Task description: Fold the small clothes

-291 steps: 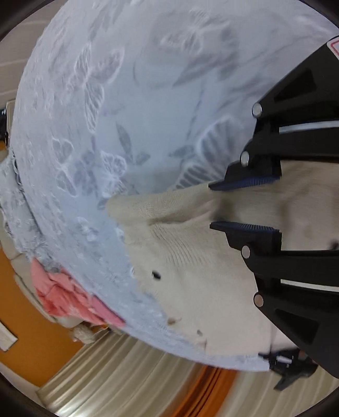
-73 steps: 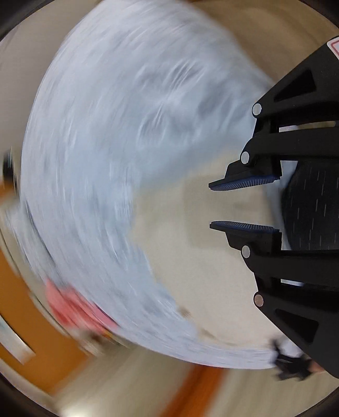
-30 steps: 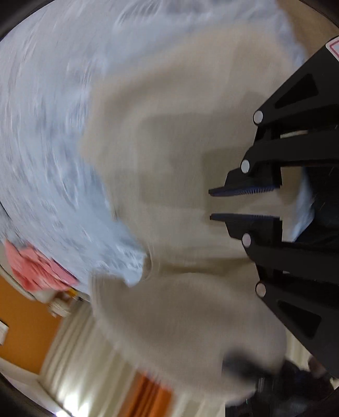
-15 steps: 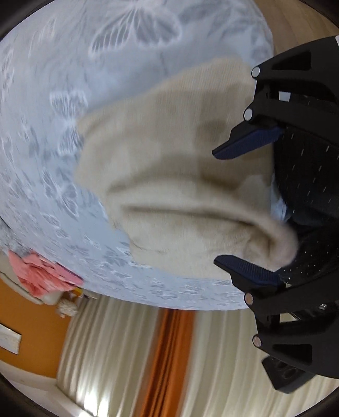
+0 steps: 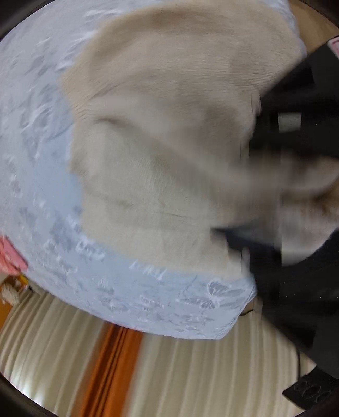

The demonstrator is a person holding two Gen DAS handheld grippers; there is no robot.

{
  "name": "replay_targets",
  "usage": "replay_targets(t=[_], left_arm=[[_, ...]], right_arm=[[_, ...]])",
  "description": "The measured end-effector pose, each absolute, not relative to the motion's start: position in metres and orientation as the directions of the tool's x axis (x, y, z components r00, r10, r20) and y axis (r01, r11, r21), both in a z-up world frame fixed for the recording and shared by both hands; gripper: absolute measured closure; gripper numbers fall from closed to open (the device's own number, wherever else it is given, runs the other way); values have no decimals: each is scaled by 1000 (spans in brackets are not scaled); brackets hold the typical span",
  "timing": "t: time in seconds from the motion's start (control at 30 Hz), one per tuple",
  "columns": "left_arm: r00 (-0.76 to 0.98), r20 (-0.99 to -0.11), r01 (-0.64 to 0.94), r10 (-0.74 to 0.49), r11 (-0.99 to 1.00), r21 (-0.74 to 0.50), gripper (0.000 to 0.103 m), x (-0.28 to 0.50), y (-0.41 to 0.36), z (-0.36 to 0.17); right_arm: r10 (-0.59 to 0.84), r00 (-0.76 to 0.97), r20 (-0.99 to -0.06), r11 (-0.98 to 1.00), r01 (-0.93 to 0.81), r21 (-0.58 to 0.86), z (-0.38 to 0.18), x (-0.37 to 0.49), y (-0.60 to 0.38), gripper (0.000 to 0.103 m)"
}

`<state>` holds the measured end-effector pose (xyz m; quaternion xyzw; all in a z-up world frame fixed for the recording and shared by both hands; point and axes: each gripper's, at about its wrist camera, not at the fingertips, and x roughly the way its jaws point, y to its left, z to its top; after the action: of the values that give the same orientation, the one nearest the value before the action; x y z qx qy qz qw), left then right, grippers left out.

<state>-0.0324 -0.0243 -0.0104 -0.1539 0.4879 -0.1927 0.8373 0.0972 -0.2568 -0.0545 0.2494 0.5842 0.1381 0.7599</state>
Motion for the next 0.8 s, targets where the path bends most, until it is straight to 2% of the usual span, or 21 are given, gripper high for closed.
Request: replay_targets(t=[0.13,0.23,0.3,0.4,0.43,0.5,0.67,0.8], left_arm=[[466,-754,171,-462,884,-436,17,-34,-20,-6],[457,-759,171,-464,883,-437,17,-32,-21,-9],[444,-762,172,-472,879,-444,17,-31,-26,-13],[400,-774,173,-490,870,-462,17,-25,-38,-22],[388,-776,175,-497,866,-468,17,-24,-42,-23],[381,-773,187,-507,861,-473,17,-24,-50,-22],[361,-786,216,-502,865,-454,17,-21,-62,-26],[319,-803,204,-504,863,-461,15,-16,-69,-38]], right_arm=[[559,451,-696,762,53,646,2,88,-296,86],[506,535,-676,750,114,651,8,64,-348,86],[443,526,-727,775,184,605,-23,57,-382,73],[379,373,-847,787,352,507,-84,45,-418,69],[400,399,-825,755,366,543,-87,36,-425,69],[400,466,-789,731,357,582,-76,22,-429,56],[386,536,-751,755,284,591,-45,-1,-415,42],[434,501,-749,757,247,605,-46,-6,-397,36]])
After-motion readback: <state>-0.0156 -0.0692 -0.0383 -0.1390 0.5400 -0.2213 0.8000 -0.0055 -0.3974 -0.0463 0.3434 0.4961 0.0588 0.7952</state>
